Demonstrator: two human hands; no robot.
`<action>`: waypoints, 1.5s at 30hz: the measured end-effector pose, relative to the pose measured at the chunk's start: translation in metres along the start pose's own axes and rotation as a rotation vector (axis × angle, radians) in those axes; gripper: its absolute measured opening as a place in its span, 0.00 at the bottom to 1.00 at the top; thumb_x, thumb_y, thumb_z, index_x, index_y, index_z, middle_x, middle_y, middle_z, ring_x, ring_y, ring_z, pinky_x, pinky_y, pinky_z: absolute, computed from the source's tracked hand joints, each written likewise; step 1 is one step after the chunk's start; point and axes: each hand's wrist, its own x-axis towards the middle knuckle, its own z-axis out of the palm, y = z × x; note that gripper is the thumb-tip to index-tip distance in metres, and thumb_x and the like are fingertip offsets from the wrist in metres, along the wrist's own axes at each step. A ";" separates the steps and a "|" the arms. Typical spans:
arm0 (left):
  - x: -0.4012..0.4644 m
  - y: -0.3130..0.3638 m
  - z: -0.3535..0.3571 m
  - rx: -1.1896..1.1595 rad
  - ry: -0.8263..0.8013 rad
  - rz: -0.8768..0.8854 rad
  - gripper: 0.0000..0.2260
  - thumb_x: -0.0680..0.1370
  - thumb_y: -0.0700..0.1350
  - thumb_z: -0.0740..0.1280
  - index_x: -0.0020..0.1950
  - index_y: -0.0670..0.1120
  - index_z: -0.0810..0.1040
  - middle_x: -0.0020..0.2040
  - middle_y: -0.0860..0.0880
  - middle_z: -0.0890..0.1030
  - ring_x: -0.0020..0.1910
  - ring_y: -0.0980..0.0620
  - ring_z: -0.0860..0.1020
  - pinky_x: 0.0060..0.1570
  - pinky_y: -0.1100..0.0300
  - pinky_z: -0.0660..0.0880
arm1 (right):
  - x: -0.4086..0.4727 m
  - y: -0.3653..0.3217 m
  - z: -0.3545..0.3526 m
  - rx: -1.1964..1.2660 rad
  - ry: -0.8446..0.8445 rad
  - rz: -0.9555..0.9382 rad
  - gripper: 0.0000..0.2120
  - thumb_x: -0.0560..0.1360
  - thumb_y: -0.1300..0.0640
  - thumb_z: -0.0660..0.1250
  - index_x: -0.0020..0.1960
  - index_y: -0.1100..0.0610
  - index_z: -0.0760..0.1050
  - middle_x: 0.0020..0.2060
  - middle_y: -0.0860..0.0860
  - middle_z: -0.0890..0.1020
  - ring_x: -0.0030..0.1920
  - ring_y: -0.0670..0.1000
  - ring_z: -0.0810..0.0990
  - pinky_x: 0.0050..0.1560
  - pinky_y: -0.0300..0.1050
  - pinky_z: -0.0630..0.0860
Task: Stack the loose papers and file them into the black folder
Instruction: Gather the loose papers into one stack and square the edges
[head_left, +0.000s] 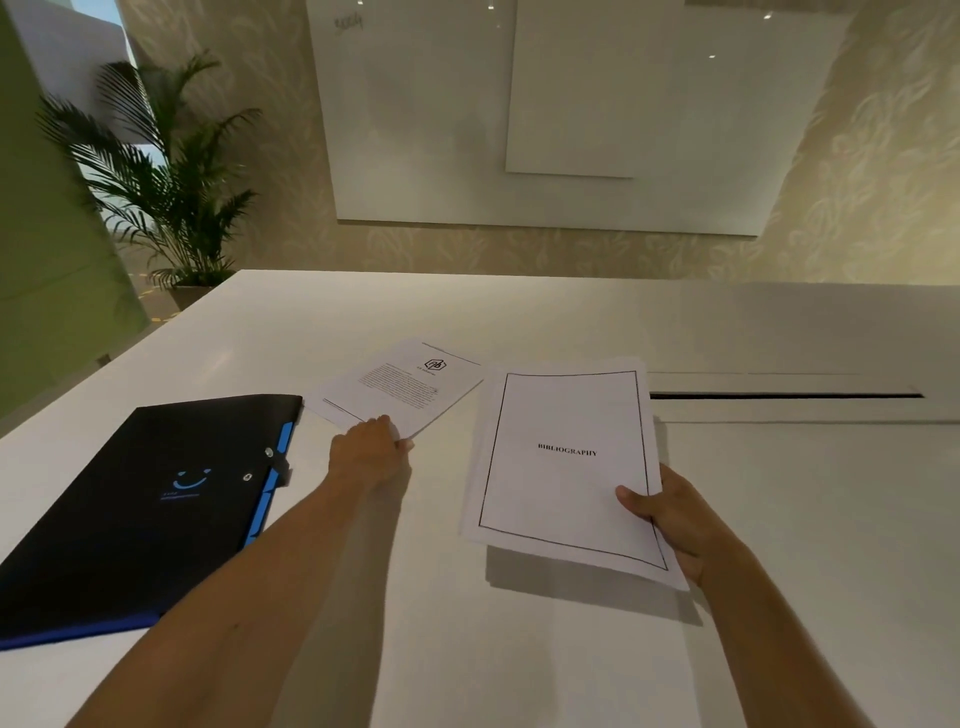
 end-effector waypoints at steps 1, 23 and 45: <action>0.002 0.000 -0.001 0.041 0.015 0.020 0.16 0.79 0.56 0.58 0.55 0.45 0.73 0.52 0.46 0.81 0.51 0.45 0.78 0.52 0.51 0.73 | 0.000 0.000 -0.002 0.021 0.011 -0.010 0.14 0.76 0.68 0.68 0.58 0.55 0.77 0.50 0.55 0.86 0.49 0.56 0.85 0.47 0.50 0.82; 0.013 -0.001 -0.012 0.291 -0.004 0.169 0.17 0.78 0.44 0.61 0.66 0.44 0.64 0.52 0.43 0.79 0.49 0.43 0.79 0.48 0.51 0.76 | 0.006 0.012 0.009 0.149 0.007 -0.031 0.14 0.76 0.68 0.67 0.60 0.57 0.77 0.51 0.56 0.86 0.49 0.56 0.86 0.43 0.46 0.82; -0.105 0.077 0.021 0.021 0.343 0.581 0.11 0.70 0.47 0.63 0.28 0.45 0.76 0.27 0.49 0.74 0.30 0.47 0.74 0.32 0.59 0.63 | 0.030 -0.014 0.022 0.138 0.066 -0.039 0.15 0.76 0.68 0.67 0.62 0.58 0.76 0.53 0.56 0.85 0.50 0.57 0.84 0.45 0.48 0.80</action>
